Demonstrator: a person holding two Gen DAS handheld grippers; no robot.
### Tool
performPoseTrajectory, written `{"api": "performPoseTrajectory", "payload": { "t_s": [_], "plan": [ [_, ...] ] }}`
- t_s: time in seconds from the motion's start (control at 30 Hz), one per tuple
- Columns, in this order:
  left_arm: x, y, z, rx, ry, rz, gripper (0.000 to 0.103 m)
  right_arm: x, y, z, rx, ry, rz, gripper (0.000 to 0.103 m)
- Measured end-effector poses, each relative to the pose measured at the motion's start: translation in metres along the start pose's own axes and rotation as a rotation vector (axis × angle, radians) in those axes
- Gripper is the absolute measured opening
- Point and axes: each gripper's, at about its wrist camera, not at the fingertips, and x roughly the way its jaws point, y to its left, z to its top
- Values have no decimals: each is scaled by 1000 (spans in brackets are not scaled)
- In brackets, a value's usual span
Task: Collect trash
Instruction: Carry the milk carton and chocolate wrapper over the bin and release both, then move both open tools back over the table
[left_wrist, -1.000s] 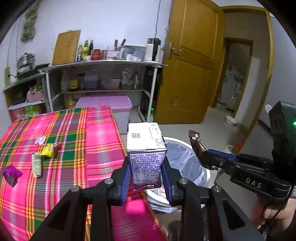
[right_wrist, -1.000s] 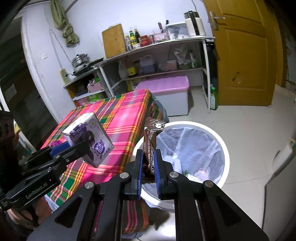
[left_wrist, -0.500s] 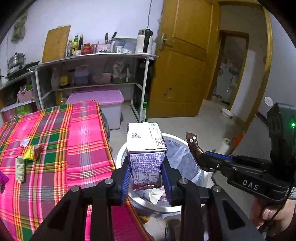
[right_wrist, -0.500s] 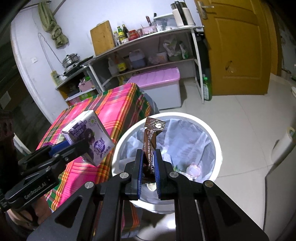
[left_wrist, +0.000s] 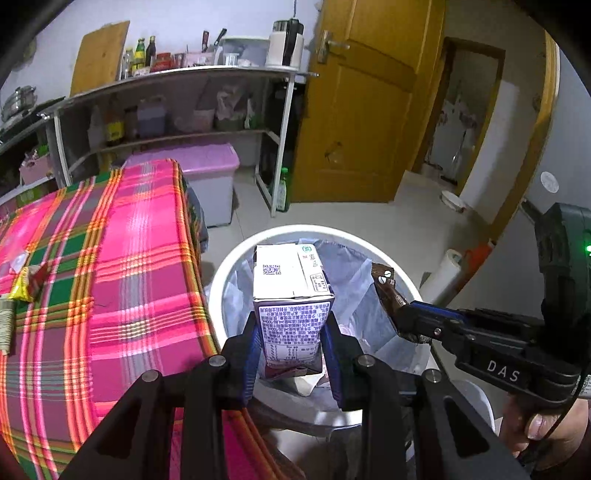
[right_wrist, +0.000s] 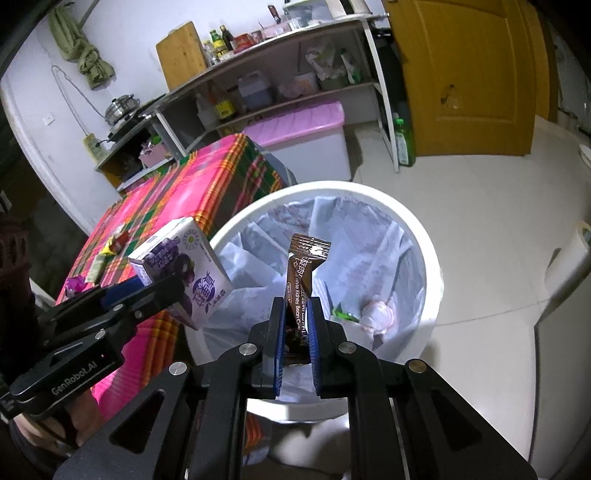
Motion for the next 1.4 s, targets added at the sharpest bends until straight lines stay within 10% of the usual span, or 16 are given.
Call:
{"api": "performPoseTrajectory", "payload": {
  "t_s": [0.2,0.33,1.4],
  "plan": [
    [22,-3,0,7,48,-8,32,14,-8,-2,11,36,-11,15],
    [35,-1,0,1,88,-19,32,17,-12,-4,18,44,-12,38],
    [-38,16,-9,-65,-44,-63,33,-40,41,0,-89,-74,30,38]
  ]
}}
